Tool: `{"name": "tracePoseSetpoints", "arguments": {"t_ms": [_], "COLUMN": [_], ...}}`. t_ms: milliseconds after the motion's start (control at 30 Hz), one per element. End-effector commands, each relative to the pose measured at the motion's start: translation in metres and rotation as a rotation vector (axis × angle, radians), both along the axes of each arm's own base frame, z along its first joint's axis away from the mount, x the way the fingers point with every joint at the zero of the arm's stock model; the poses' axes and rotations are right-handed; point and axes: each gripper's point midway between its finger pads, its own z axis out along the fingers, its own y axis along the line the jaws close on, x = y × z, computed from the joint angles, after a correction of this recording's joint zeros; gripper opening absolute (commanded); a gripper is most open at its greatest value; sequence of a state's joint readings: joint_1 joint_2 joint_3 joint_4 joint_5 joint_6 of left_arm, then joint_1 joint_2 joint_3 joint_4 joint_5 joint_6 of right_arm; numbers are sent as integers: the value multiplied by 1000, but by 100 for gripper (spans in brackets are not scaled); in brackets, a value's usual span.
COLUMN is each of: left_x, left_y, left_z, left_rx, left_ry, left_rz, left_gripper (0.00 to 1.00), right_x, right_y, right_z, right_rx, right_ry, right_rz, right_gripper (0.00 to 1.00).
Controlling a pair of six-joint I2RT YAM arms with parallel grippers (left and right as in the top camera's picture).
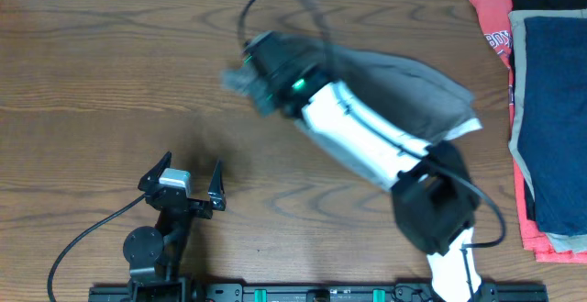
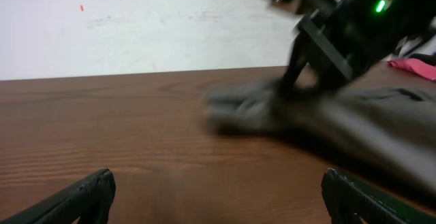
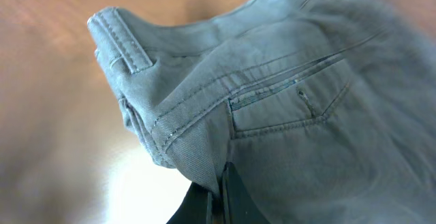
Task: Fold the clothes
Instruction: 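Pull the grey pants left and lay them flat on the table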
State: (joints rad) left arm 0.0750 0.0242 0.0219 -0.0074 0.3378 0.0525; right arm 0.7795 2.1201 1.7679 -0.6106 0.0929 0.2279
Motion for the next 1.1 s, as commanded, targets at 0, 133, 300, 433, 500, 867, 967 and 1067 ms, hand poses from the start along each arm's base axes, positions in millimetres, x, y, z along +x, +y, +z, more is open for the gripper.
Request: {"name": "tracePoseSetpoints", "arguments": {"t_ms": [0, 133, 300, 433, 500, 867, 967, 1067], "left_x": [-1, -1, -1, -1, -1, -1, -1, -1], "left_y": [-2, -2, -2, -2, -2, -2, -2, -2], "left_z": [-17, -17, -17, -17, -17, -17, -17, -17], "left_rx": [-1, -1, -1, -1, -1, -1, -1, -1], "left_ry": [52, 52, 52, 52, 52, 52, 52, 52], "left_rz": [-17, -17, -17, -17, -17, -17, -17, -17], "left_gripper": [98, 98, 98, 98, 98, 98, 98, 98], "right_x": [-29, -64, -70, -47, -35, 2, -8, -13], "right_y": [31, 61, 58, 31, 9, -188, -235, -277], "right_z": [0, 9, 18, 28, 36, 47, 32, 14], "right_rx": [42, 110, 111, 103, 99, -25, -76, -79], "right_ry": [36, 93, 100, 88, 95, 299, 410, 491], "right_rz": [45, 157, 166, 97, 47, -371, -477, -619], "right_gripper": [1, 2, 45, 88, 99, 99, 99, 99]}}
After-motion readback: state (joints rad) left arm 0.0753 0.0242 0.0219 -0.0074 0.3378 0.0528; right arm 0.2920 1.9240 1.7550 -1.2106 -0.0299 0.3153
